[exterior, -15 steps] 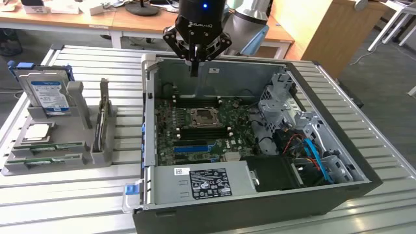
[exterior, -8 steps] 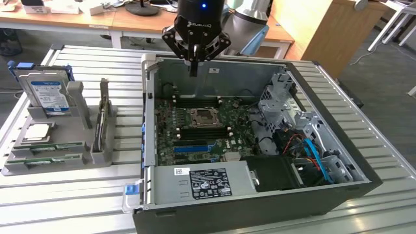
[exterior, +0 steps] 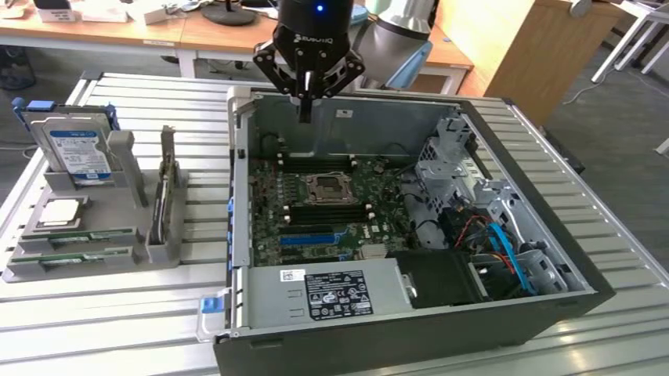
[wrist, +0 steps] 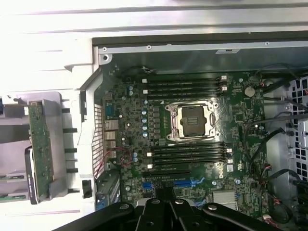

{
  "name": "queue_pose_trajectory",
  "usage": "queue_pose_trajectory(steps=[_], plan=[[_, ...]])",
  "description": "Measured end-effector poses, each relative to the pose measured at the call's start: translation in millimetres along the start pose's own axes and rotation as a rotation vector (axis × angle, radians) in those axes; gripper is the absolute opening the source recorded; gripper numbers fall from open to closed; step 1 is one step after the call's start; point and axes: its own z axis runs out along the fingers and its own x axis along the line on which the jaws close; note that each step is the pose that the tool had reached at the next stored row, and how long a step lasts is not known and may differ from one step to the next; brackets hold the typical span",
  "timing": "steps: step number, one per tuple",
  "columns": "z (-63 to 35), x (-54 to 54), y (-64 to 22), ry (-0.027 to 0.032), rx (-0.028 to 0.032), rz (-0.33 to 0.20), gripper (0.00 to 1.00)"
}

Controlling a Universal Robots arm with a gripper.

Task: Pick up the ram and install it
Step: 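Reach for the ram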

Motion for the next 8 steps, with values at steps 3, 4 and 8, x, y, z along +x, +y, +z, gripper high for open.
queue_pose_trajectory(steps=[3,4,8], plan=[[-0.1,3.1,-0.3,0.0,0.0001,0.0,0.11],[-0.1,4.4,-0.4,0.0,0.0001,0.0,0.11],[-0.1,10.2,-0.8,0.0,0.0,0.0,0.11]])
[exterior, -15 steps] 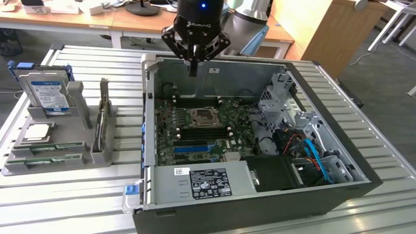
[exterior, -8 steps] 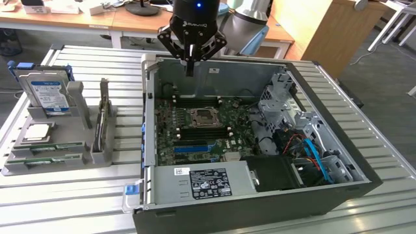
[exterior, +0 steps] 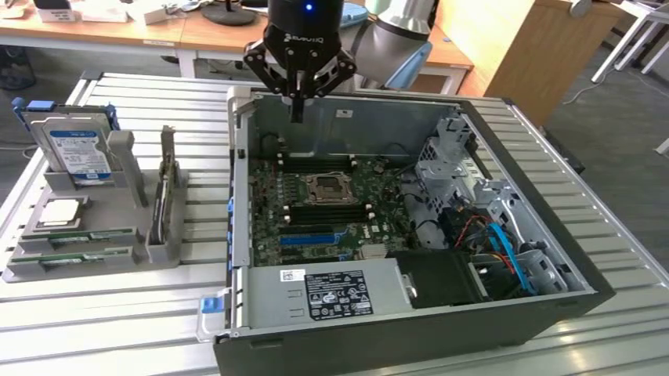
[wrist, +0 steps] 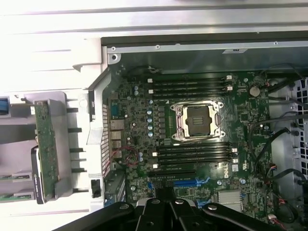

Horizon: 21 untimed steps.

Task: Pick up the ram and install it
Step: 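Reach for the ram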

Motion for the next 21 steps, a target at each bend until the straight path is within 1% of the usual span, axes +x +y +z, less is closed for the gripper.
queue_pose_trajectory(steps=[21], plan=[[0.2,34.1,-2.5,0.0,0.0,0.0,0.11]])
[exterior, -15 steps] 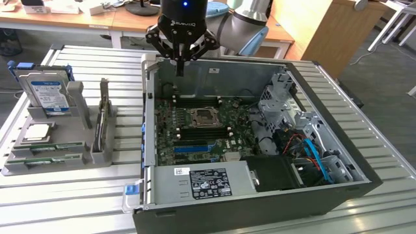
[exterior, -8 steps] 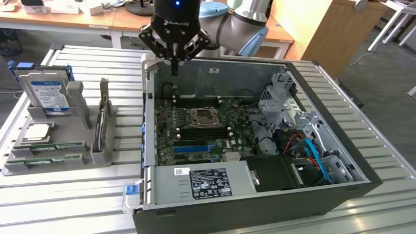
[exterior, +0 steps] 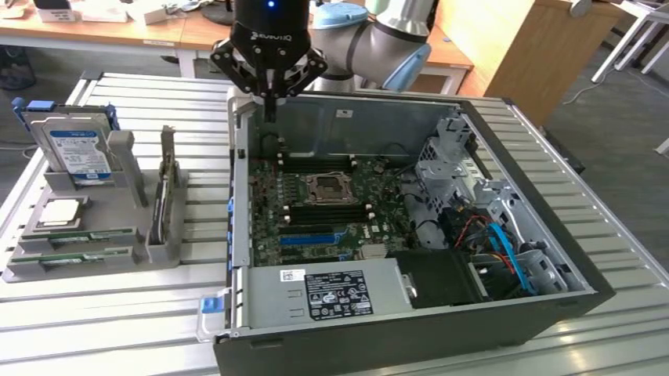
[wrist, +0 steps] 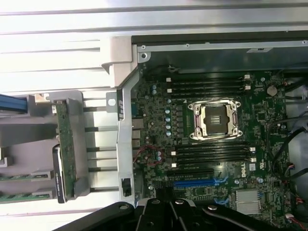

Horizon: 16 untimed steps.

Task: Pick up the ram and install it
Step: 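Reach for the ram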

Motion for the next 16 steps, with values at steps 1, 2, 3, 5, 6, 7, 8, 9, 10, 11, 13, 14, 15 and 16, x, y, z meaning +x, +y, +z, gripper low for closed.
queue_pose_trajectory(steps=[1,2,3,5,6,7,8,9,10,11,13,14,15,16], plan=[[0.1,2.1,-0.1,0.0,0.0,0.0,0.11],[0.1,4.4,-0.2,0.0001,0.0,0.0,0.11],[0.1,6.7,-0.3,0.0,0.0,0.0,0.11],[0.2,11.3,-0.6,0.0001,0.0,0.0,0.11],[0.3,13.6,-0.7,0.0,0.0,0.0,0.11],[0.3,15.8,-0.8,0.0001,0.0,0.0,0.11],[0.4,18.1,-0.9,0.0,0.0,0.0,0.11],[0.4,20.3,-1.0,0.0001,0.0001,0.0,0.11],[0.4,22.5,-1.0,0.0001,0.0001,0.0,0.11],[0.5,24.7,-1.1,0.0001,0.0001,0.0,0.11],[0.7,29.5,-1.1,0.0001,0.0,0.0,0.11],[0.8,32.1,-1.0,0.0001,0.0,0.0,0.11],[0.8,34.8,-0.9,0.0001,0.0,0.0,0.11],[0.9,37.5,-0.8,0.0002,0.0,0.0,0.11]])
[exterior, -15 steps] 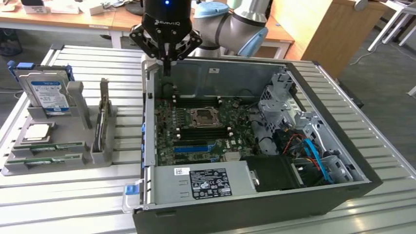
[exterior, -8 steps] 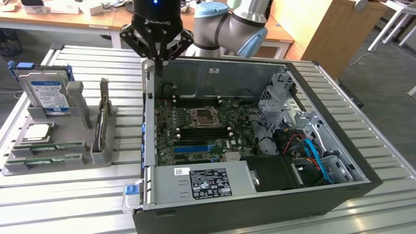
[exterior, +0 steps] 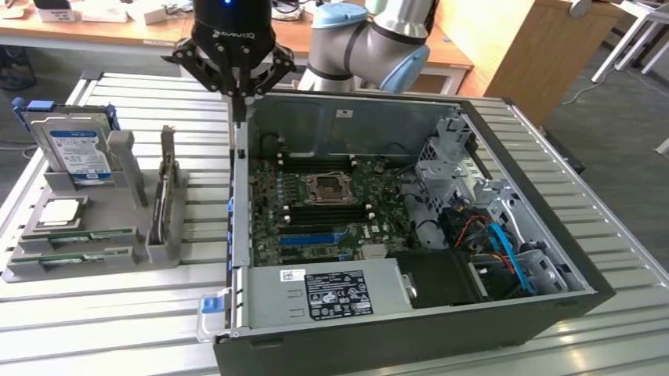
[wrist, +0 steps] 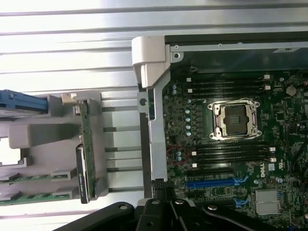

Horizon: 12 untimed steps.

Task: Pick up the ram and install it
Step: 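Reach for the ram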

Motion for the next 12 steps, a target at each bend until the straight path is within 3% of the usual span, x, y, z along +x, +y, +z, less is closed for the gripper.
queue_pose_trajectory(steps=[12], plan=[[0.9,31.4,2.6,0.0003,0.0001,0.0,0.11]])
